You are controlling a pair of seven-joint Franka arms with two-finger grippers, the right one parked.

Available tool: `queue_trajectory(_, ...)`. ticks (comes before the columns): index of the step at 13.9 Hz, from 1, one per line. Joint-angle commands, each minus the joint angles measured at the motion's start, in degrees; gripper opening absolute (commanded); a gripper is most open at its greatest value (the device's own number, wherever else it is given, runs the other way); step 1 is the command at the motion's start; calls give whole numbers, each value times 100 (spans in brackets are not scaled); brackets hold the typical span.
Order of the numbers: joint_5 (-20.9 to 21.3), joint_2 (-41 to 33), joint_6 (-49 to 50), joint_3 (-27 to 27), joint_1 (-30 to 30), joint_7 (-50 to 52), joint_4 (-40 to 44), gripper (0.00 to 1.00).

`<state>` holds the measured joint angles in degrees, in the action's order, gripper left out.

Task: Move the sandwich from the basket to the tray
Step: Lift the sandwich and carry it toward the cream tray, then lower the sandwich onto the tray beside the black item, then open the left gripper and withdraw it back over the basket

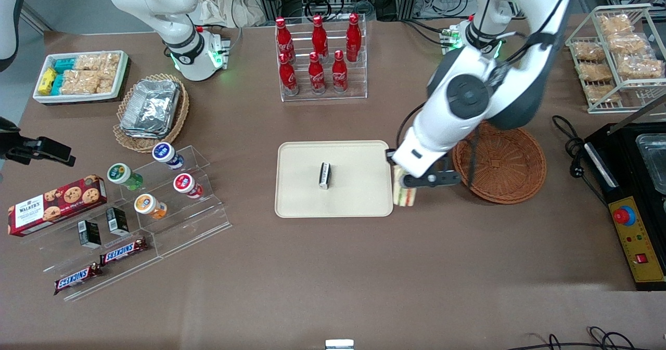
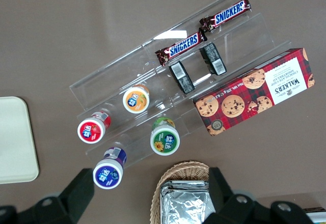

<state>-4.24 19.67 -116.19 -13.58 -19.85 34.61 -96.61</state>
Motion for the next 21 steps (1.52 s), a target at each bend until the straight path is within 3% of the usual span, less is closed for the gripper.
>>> queue_trajectory(1, -24, 177, -1112, 57, -247, 29, -751, 0)
queue_trajectory(3, -24, 379, -1721, 57, -388, 55, -1122, 0)
queue_trajectory(10, -24, 1056, -2373, 83, -467, 90, -1132, 2)
queue_trajectory(13, 220, 1179, -2409, 83, -476, 362, -1097, 98)
queue_trajectory(16, 696, 1259, -2409, 74, -485, 696, -1018, 99)
queue_trajectory(21, 706, 803, -2111, 101, -328, 810, -597, 99)
